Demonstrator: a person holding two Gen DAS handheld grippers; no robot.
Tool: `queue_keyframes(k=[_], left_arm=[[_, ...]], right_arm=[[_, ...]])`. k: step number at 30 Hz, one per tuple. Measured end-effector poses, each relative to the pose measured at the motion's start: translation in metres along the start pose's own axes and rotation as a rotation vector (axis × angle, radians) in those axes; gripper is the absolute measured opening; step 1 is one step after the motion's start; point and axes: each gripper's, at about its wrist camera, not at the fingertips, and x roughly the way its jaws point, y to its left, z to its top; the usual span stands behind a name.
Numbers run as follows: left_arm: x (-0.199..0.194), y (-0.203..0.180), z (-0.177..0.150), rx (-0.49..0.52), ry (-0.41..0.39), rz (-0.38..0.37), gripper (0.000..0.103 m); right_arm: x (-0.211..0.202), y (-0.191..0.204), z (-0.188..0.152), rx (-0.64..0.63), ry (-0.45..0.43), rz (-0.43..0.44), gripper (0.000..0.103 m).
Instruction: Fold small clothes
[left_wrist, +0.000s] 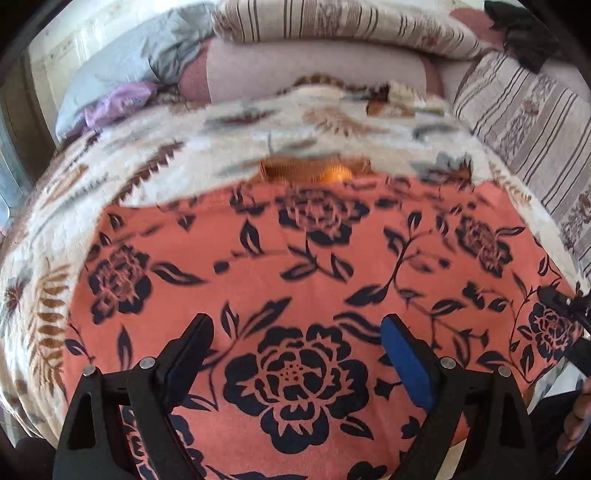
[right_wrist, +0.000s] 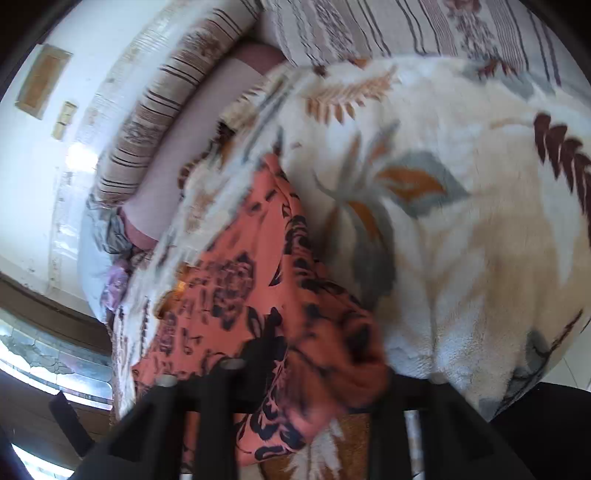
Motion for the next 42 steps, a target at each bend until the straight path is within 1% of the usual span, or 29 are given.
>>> queue_keyframes(k=[1,2,5,6,8,9,10,12,15,17,18,19,20,21,22,23,24,25,26,27,29,32,33,35,36,37,39,41,42], left_arm=[[0.007,0.0,-0.002,0.001,0.024,0.001,0.093],[0.007,-0.001,-0.004,0.002,0.002,0.0,0.093],[0.006,-0.002,-0.005,0.004,-0.01,0.0,0.093],[0.007,-0.002,-0.005,0.001,-0.01,-0.001,0.093],[0.007,-0.002,-0.006,0.003,-0.012,-0.004,0.093],[0.007,-0.002,-0.006,0.004,-0.013,-0.006,0.094],[0.007,-0.002,-0.006,0.005,-0.014,-0.008,0.094],[0.008,-0.002,-0.007,0.008,-0.017,-0.012,0.095],[0.009,0.001,-0.003,0.011,-0.01,-0.017,0.095],[-0.002,0.006,-0.001,-0.007,0.004,-0.046,0.094],[-0.019,0.013,0.0,-0.046,-0.038,-0.079,0.093],[-0.034,0.02,0.0,-0.073,-0.091,-0.099,0.093],[-0.048,0.025,0.0,-0.087,-0.149,-0.106,0.093],[-0.055,0.028,-0.003,-0.09,-0.21,-0.088,0.093],[-0.044,0.026,-0.005,-0.072,-0.195,-0.056,0.093],[-0.014,0.021,-0.008,-0.023,-0.06,-0.055,0.093],[0.019,0.015,-0.013,0.029,0.082,-0.058,0.097],[0.009,0.014,-0.016,0.069,-0.04,-0.044,0.097],[0.0,0.016,-0.015,0.07,-0.054,-0.042,0.096],[-0.009,0.024,-0.012,0.036,-0.051,-0.077,0.095],[-0.032,0.05,-0.007,-0.067,-0.135,-0.193,0.095],[-0.057,0.103,-0.004,-0.234,-0.201,-0.229,0.096],[-0.063,0.125,-0.006,-0.301,-0.223,-0.243,0.096],[-0.075,0.178,-0.017,-0.454,-0.277,-0.207,0.096],[-0.08,0.204,-0.027,-0.531,-0.307,-0.154,0.096],[-0.082,0.225,-0.037,-0.593,-0.329,-0.101,0.095],[-0.079,0.264,-0.06,-0.705,-0.344,-0.01,0.096],[-0.067,0.288,-0.078,-0.774,-0.317,0.019,0.095],[-0.06,0.298,-0.086,-0.837,-0.288,-0.004,0.094]], right_arm=[[0.006,-0.006,-0.001,0.025,0.01,0.054,0.073],[0.005,-0.008,-0.002,0.025,-0.011,0.078,0.073],[0.003,0.0,-0.002,-0.016,-0.001,0.052,0.073],[0.004,0.001,-0.001,-0.019,0.004,0.041,0.07],[0.005,-0.001,0.0,-0.01,0.007,0.015,0.055],[0.005,-0.004,0.001,-0.004,0.009,-0.006,0.04],[0.006,-0.006,0.002,0.006,0.014,-0.013,0.035],[0.007,-0.01,0.004,0.014,0.025,-0.012,0.03],[0.007,-0.005,0.005,-0.022,0.033,-0.051,0.027],[0.006,0.002,0.006,-0.047,0.034,-0.079,0.023],[0.006,0.007,0.006,-0.062,0.033,-0.092,0.018],[0.004,0.013,0.006,-0.083,0.027,-0.107,0.017],[0.001,0.02,0.005,-0.111,0.014,-0.125,0.017],[0.0,0.027,0.005,-0.135,0.005,-0.141,0.017],[0.0,0.031,0.004,-0.146,0.003,-0.15,0.016],[0.002,0.034,0.005,-0.152,0.006,-0.164,0.016],[0.005,0.036,0.005,-0.164,0.013,-0.189,0.016],[0.01,0.036,0.005,-0.165,0.025,-0.212,0.016],[0.012,0.037,0.006,-0.159,0.034,-0.226,0.015],[0.01,0.042,0.006,-0.168,0.031,-0.238,0.015],[-0.003,0.067,0.004,-0.22,-0.004,-0.224,0.014],[-0.029,0.144,-0.011,-0.404,-0.086,-0.152,0.013],[-0.037,0.18,-0.024,-0.487,-0.104,-0.102,0.013],[-0.043,0.233,-0.055,-0.63,-0.126,-0.038,0.013],[-0.041,0.256,-0.077,-0.705,-0.12,-0.006,0.013],[-0.031,0.278,-0.103,-0.784,-0.092,0.026,0.013],[-0.002,0.297,-0.146,-0.878,-0.02,0.044,0.013],[0.057,0.296,-0.189,-0.939,0.129,-0.007,0.013],[0.091,0.286,-0.208,-0.953,0.23,-0.056,0.013]])
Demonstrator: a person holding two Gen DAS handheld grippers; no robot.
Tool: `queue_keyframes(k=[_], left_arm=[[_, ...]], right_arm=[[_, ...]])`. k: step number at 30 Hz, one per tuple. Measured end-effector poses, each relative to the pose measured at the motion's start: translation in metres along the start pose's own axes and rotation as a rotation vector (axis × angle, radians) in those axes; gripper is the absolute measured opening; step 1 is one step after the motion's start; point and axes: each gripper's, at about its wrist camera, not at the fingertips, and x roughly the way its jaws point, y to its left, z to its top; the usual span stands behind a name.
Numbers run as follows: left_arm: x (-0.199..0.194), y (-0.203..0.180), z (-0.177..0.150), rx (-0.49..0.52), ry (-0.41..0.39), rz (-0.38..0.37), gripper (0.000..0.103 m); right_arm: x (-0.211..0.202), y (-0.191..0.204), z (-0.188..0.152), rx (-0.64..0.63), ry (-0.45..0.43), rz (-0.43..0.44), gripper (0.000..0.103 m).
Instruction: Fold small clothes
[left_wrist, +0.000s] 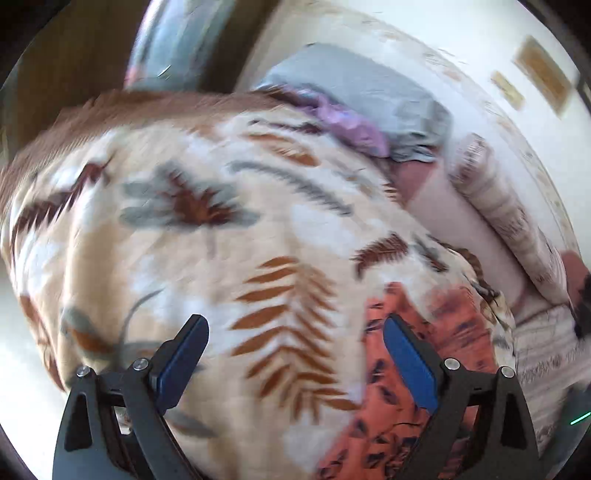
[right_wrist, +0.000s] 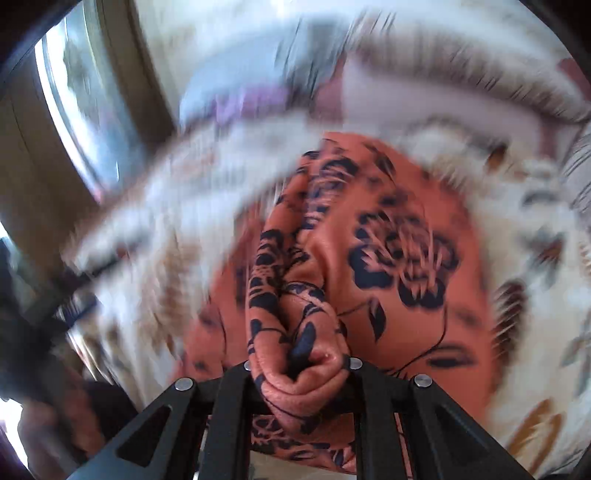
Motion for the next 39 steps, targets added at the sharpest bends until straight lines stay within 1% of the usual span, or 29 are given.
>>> queue_keyframes(k=[1,2,3,4,6,8,9,10,11,12,13,14,15,16,17,18,19,20,23,25,27,29,30,32,33,35,36,37,39], left_arm=[[0.002,0.007,0.001,-0.042,0.02,-0.028,0.094],[-0.001,0.008,0.001,-0.018,0.004,-0.054,0.094],[-0.004,0.006,0.0,0.027,-0.026,-0.054,0.095],[-0.003,0.003,-0.002,0.06,-0.051,-0.037,0.095],[0.003,0.0,-0.001,0.07,-0.041,-0.055,0.095],[0.01,-0.006,0.001,0.056,-0.022,-0.078,0.094],[0.013,-0.007,0.001,0.056,-0.025,-0.085,0.095],[0.006,-0.006,0.002,0.059,-0.029,-0.092,0.095],[0.003,-0.006,0.004,0.063,-0.031,-0.098,0.095],[0.005,-0.006,0.004,0.064,-0.028,-0.1,0.095],[-0.004,-0.003,0.005,0.059,-0.025,-0.104,0.095],[-0.007,-0.001,0.005,0.053,-0.022,-0.112,0.095],[-0.007,0.0,0.005,0.049,-0.018,-0.124,0.095],[-0.011,0.001,0.004,0.051,-0.016,-0.135,0.095],[-0.013,0.001,0.004,0.06,-0.018,-0.144,0.095],[-0.015,-0.001,0.003,0.077,-0.02,-0.154,0.095],[-0.014,-0.004,0.003,0.095,-0.015,-0.161,0.095],[-0.013,-0.009,0.002,0.113,0.0,-0.172,0.095],[-0.009,-0.028,-0.008,0.16,0.086,-0.257,0.095],[-0.013,-0.046,-0.017,0.211,0.132,-0.308,0.095],[-0.018,-0.064,-0.029,0.267,0.182,-0.33,0.095],[-0.022,-0.084,-0.042,0.333,0.222,-0.328,0.095],[-0.022,-0.093,-0.048,0.373,0.24,-0.309,0.095],[-0.012,-0.109,-0.063,0.453,0.31,-0.23,0.094],[-0.006,-0.112,-0.069,0.467,0.339,-0.197,0.087],[0.007,-0.111,-0.079,0.47,0.401,-0.124,0.056],[0.014,-0.109,-0.082,0.461,0.437,-0.101,0.027],[0.02,-0.105,-0.082,0.439,0.471,-0.113,0.022],[0.019,-0.104,-0.077,0.424,0.479,-0.126,0.015]], right_arm=[[0.026,0.003,-0.012,0.002,0.055,0.01,0.014],[0.021,0.008,-0.014,-0.018,0.005,-0.017,0.014],[0.01,0.012,-0.012,-0.033,-0.006,-0.03,0.013],[-0.003,0.012,-0.006,-0.021,-0.024,-0.002,0.013],[-0.036,0.013,0.009,-0.037,-0.101,-0.011,0.013],[-0.066,0.012,0.019,-0.015,-0.182,-0.005,0.013],[-0.079,0.013,0.021,0.0,-0.224,0.006,0.013],[-0.081,0.02,0.021,0.005,-0.239,0.017,0.013],[-0.076,0.029,0.016,-0.006,-0.225,0.028,0.013],[-0.057,0.039,0.01,-0.042,-0.169,0.033,0.014],[-0.027,0.049,0.0,-0.087,-0.077,0.039,0.017],[0.0,0.054,-0.013,-0.114,0.005,0.044,0.017],[0.018,0.056,-0.026,-0.134,0.034,0.051,0.02],[0.01,0.056,-0.035,-0.15,-0.065,0.051,0.023],[0.003,0.054,-0.039,-0.138,-0.097,0.069,0.027],[-0.003,0.049,-0.041,-0.102,-0.094,0.114,0.043],[-0.007,0.044,-0.044,-0.068,-0.076,0.158,0.077],[-0.013,0.039,-0.046,-0.045,-0.077,0.185,0.087],[-0.037,0.025,-0.057,-0.001,-0.128,0.21,0.088],[-0.051,0.012,-0.066,0.062,-0.15,0.234,0.088],[-0.066,-0.002,-0.078,0.104,-0.179,0.24,0.088],[-0.08,-0.018,-0.088,0.148,-0.21,0.24,0.088],[-0.083,-0.027,-0.089,0.172,-0.221,0.241,0.088],[-0.087,-0.043,-0.091,0.222,-0.238,0.246,0.088],[-0.09,-0.051,-0.092,0.245,-0.247,0.252,0.088],[-0.092,-0.062,-0.095,0.275,-0.25,0.267,0.088],[-0.093,-0.066,-0.097,0.285,-0.254,0.276,0.088],[-0.094,-0.069,-0.098,0.289,-0.259,0.281,0.088],[-0.093,-0.072,-0.099,0.29,-0.262,0.291,0.088]])
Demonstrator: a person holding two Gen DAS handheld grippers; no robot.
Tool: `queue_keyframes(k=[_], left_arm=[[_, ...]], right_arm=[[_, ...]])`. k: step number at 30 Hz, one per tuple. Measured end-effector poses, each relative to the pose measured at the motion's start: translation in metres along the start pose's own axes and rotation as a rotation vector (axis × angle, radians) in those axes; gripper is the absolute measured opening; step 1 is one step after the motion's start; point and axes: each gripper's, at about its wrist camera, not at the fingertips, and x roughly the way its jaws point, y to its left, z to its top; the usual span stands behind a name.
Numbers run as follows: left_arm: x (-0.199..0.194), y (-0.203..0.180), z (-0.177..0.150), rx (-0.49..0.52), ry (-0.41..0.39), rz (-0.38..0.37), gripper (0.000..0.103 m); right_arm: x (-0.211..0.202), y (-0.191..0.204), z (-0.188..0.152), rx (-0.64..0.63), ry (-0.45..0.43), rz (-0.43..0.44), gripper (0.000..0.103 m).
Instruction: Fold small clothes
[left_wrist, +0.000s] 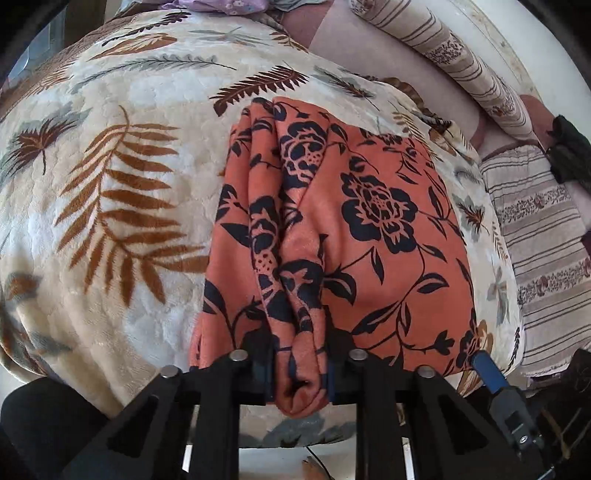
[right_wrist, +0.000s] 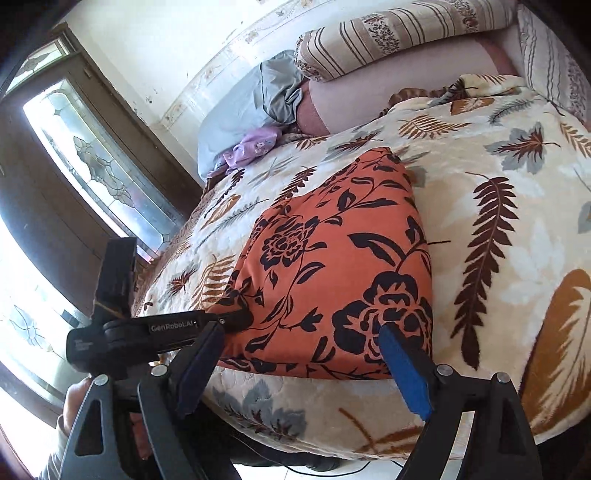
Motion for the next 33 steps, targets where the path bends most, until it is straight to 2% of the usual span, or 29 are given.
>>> queue_keyframes(k=[1,4,5,7,9,11,14,16,18,19,20,21,22,23,24,26,28,30,31,33], left_arm=[[-0.009,-0.003,0.001,0.013,-0.022,0.003,0.014],[-0.058,-0.028,-0.001,0.116,-0.199,0.057,0.014],[-0.064,-0.03,-0.003,0.134,-0.215,0.066,0.014],[-0.048,-0.018,-0.005,0.113,-0.165,0.099,0.015],[-0.003,0.013,-0.011,0.017,-0.024,0.103,0.017],[-0.005,0.021,-0.017,0.009,-0.069,0.065,0.019],[-0.011,0.014,-0.02,0.06,-0.072,0.091,0.019],[-0.011,0.018,-0.021,0.041,-0.07,0.065,0.019],[-0.01,0.017,-0.02,0.035,-0.076,0.049,0.019],[-0.009,0.018,-0.021,0.036,-0.077,0.045,0.019],[-0.01,0.018,-0.021,0.035,-0.075,0.042,0.019],[-0.011,0.016,-0.021,0.035,-0.069,0.045,0.02],[-0.016,0.019,-0.019,0.038,-0.063,0.054,0.023],[-0.02,0.018,-0.016,0.038,-0.06,0.067,0.023],[-0.031,0.014,-0.014,0.035,-0.075,0.091,0.027],[-0.062,0.003,-0.009,0.045,-0.186,0.104,0.042],[-0.089,-0.015,0.001,0.081,-0.311,0.079,0.073],[-0.097,-0.034,0.015,0.142,-0.386,0.019,0.08],[-0.09,-0.04,0.024,0.162,-0.381,0.01,0.08],[-0.056,-0.041,0.043,0.154,-0.291,0.043,0.08]], right_arm=[[-0.001,-0.001,0.0,0.003,0.001,0.005,0.088],[-0.006,-0.004,0.002,0.011,-0.013,0.01,0.088],[-0.004,-0.005,0.003,0.015,-0.02,0.004,0.088],[-0.004,-0.008,0.006,0.031,-0.026,0.001,0.088],[-0.004,-0.012,0.01,0.058,-0.027,0.0,0.088],[-0.005,-0.013,0.014,0.071,-0.029,0.004,0.088],[-0.007,-0.007,0.029,0.049,-0.036,0.011,0.088],[-0.004,0.0,0.043,0.032,-0.038,0.039,0.088],[0.003,0.004,0.056,0.049,-0.039,0.117,0.089],[0.016,0.001,0.06,0.087,0.003,0.185,0.094],[0.035,-0.005,0.061,0.135,0.066,0.234,0.094],[0.057,-0.015,0.057,0.193,0.141,0.246,0.094],[0.08,-0.028,0.049,0.257,0.224,0.219,0.094],[0.093,-0.038,0.041,0.296,0.256,0.215,0.094],[0.09,-0.038,0.04,0.288,0.223,0.234,0.094],[0.085,-0.035,0.04,0.27,0.23,0.245,0.094],[0.087,-0.036,0.04,0.262,0.243,0.256,0.094],[0.086,-0.038,0.038,0.273,0.24,0.27,0.094],[0.085,-0.038,0.038,0.274,0.237,0.272,0.094],[0.084,-0.037,0.038,0.259,0.241,0.274,0.094]])
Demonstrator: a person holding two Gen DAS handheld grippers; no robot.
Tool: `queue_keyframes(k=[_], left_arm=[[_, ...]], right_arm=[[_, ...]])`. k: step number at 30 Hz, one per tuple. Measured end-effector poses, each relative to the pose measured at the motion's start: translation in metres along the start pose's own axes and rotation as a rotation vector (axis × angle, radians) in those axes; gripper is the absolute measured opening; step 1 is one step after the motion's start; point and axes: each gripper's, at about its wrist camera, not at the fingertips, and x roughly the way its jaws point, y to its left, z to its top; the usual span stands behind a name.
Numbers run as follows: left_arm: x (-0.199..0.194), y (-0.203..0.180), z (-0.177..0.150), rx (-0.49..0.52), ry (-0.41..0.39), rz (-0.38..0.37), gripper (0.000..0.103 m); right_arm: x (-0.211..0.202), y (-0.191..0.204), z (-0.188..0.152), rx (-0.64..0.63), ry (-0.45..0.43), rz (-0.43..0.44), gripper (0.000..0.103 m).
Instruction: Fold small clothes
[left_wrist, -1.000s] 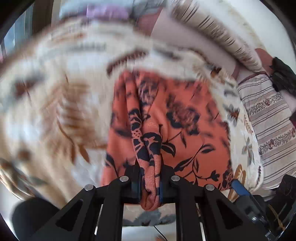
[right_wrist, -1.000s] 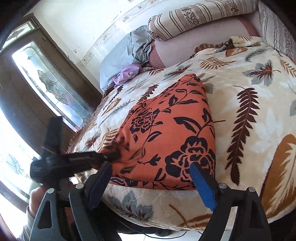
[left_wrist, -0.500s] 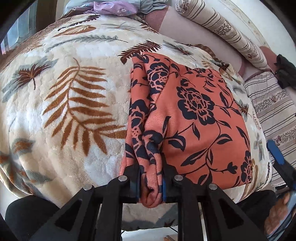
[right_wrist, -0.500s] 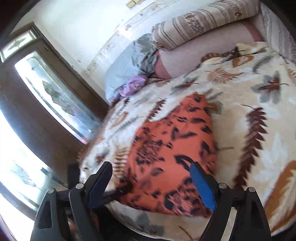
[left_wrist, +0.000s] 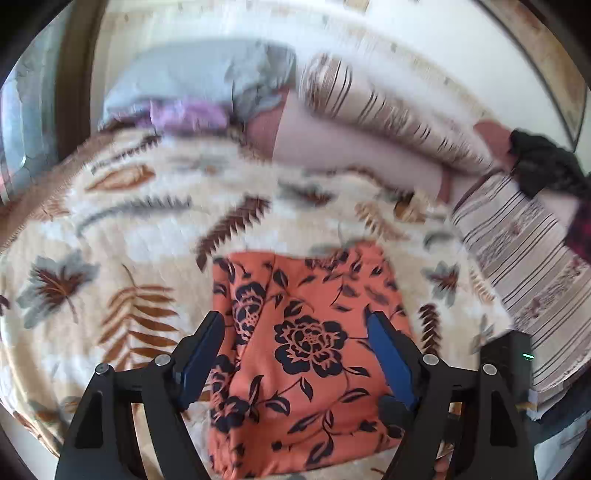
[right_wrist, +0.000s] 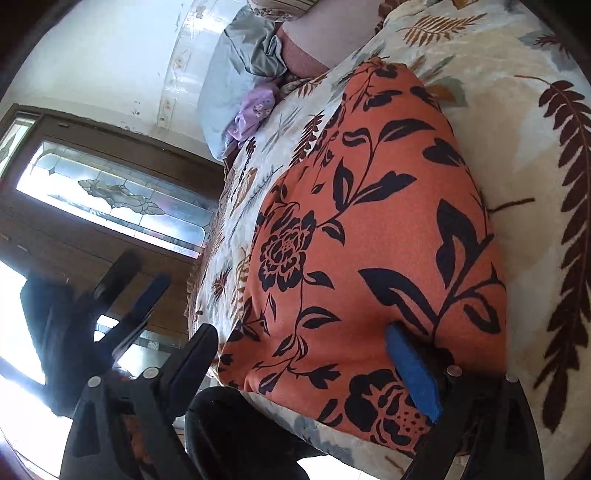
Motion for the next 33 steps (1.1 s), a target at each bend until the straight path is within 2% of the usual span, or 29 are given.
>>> queue_keyframes(k=[2,3,4,7,9,11,14,15,16,17,19,22,24,25,27,28,30,32,33], left_arm=[[0.056,0.011,-0.006,-0.013,0.161,0.131,0.067],[0.081,0.022,-0.016,-0.026,0.245,0.17,0.062],[0.083,0.031,-0.024,-0.049,0.198,0.15,0.074],[0.077,0.038,-0.034,-0.071,0.153,0.118,0.075],[0.079,0.038,-0.034,-0.059,0.144,0.117,0.077],[0.08,0.04,-0.035,-0.062,0.141,0.107,0.078],[0.08,0.043,-0.037,-0.06,0.13,0.091,0.079],[0.08,0.042,-0.037,-0.056,0.126,0.091,0.079],[0.08,0.041,-0.038,-0.049,0.123,0.092,0.079],[0.082,0.041,-0.038,-0.043,0.122,0.094,0.079],[0.082,0.042,-0.037,-0.045,0.117,0.087,0.08],[0.082,0.042,-0.037,-0.042,0.113,0.087,0.08],[0.082,0.042,-0.037,-0.04,0.111,0.087,0.08],[0.082,0.043,-0.037,-0.042,0.111,0.083,0.08],[0.082,0.044,-0.037,-0.046,0.11,0.073,0.08],[0.083,0.045,-0.037,-0.046,0.111,0.07,0.08],[0.082,0.046,-0.037,-0.05,0.108,0.059,0.08],[0.082,0.047,-0.037,-0.055,0.108,0.051,0.08],[0.083,0.047,-0.037,-0.056,0.109,0.049,0.08]], right_arm=[[-0.006,0.002,0.0,0.003,0.019,0.004,0.094],[-0.012,0.001,0.001,0.017,0.018,0.013,0.094],[-0.022,0.003,0.003,0.025,0.003,0.03,0.094],[-0.062,0.007,0.019,0.004,-0.111,0.06,0.094],[-0.075,0.002,0.039,0.055,-0.149,0.127,0.095],[-0.069,-0.004,0.065,0.112,-0.13,0.198,0.095],[-0.04,-0.014,0.09,0.178,-0.08,0.223,0.095],[-0.019,-0.023,0.097,0.198,-0.021,0.219,0.095],[0.006,-0.037,0.1,0.24,0.052,0.179,0.095],[0.022,-0.052,0.099,0.302,0.086,0.134,0.094],[0.017,-0.054,0.103,0.348,0.05,0.152,0.093],[0.0,-0.021,0.114,0.221,0.015,0.08,0.094],[0.004,-0.013,0.126,0.219,0.014,0.142,0.094],[0.011,-0.014,0.131,0.215,0.016,0.143,0.094],[0.037,-0.029,0.143,0.236,0.052,0.058,0.094],[0.048,-0.045,0.143,0.29,0.084,0.047,0.094],[0.047,-0.051,0.144,0.321,0.049,0.069,0.094],[0.027,-0.03,0.141,0.222,0.018,0.04,0.094],[0.014,-0.02,0.136,0.158,0.005,-0.008,0.094]])
